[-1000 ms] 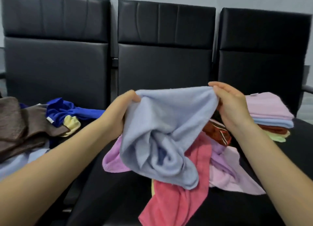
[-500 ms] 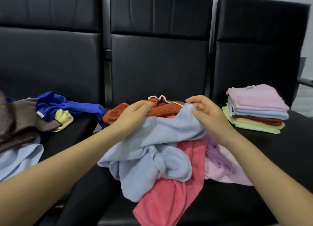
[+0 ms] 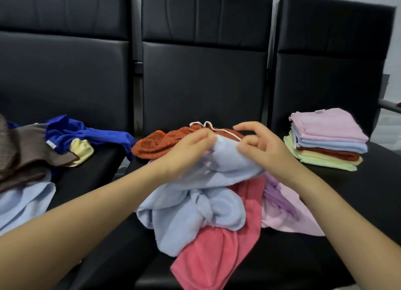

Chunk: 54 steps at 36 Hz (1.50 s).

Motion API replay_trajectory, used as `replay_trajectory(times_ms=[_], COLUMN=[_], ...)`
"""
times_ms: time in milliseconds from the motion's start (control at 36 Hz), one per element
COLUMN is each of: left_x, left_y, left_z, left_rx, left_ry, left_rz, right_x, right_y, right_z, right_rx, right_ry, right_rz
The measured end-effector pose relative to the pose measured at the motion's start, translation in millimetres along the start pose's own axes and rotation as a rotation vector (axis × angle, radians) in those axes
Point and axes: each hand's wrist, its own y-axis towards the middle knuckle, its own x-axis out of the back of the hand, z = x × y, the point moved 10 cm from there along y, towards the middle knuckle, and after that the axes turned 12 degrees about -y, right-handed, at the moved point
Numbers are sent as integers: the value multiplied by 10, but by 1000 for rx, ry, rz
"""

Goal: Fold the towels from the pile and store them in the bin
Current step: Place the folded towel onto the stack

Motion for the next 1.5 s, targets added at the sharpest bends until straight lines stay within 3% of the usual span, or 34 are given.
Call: replay_trajectory(times_ms=[83,167,250,333,417,500,583,694,806,944,1111,1222,1389,1500], left_x=[298,416,552,929,1285,1405,1460,1373,1182,975,1154,1481,1850,1810], left_y=[60,50,32,-22,-158,-269,-337,-281,-118,119,361,491,923,810], left_z=[-188,-287,-298,-339,-552,-649,-661,-737,-877,-942,-606,-364,-390,125], left_rx=[-63,-36,23,81,16,-27,-36,-60,-79,25,181,248,123,231], left_ry=[-62,-133,-341,-566,-479,-342,-322,-296,-385,-416,-309,-191,28,182], left_rz=[-159,-213,-334,-619,-777,-760,-765,-713,-637,-556,-667,-772,-815,-829], right_x=[-134,-175,-141,-48,91,235,411,702,996,1256,1168,1137,1215,920], right_y=[-30,-75,-110,-150,-165,-136,-30,77,165,354,642,784,1249,1062], right_z=[-128,-237,-296,-402,-455,-430,-284,-18,315,499,-342,-1009,-1253,-1434], right_rx=[-117,-197,-258,-331,-362,-369,-297,-249,-224,-234,-518,-699,-732,-848], right_ry=[-65,-109,-70,-128,2,402,652,789,811,815,661,355,101,-280], right_rz=[169,242,265,267,169,-10,-129,-358,-447,-472,-500,-423,-510,-500])
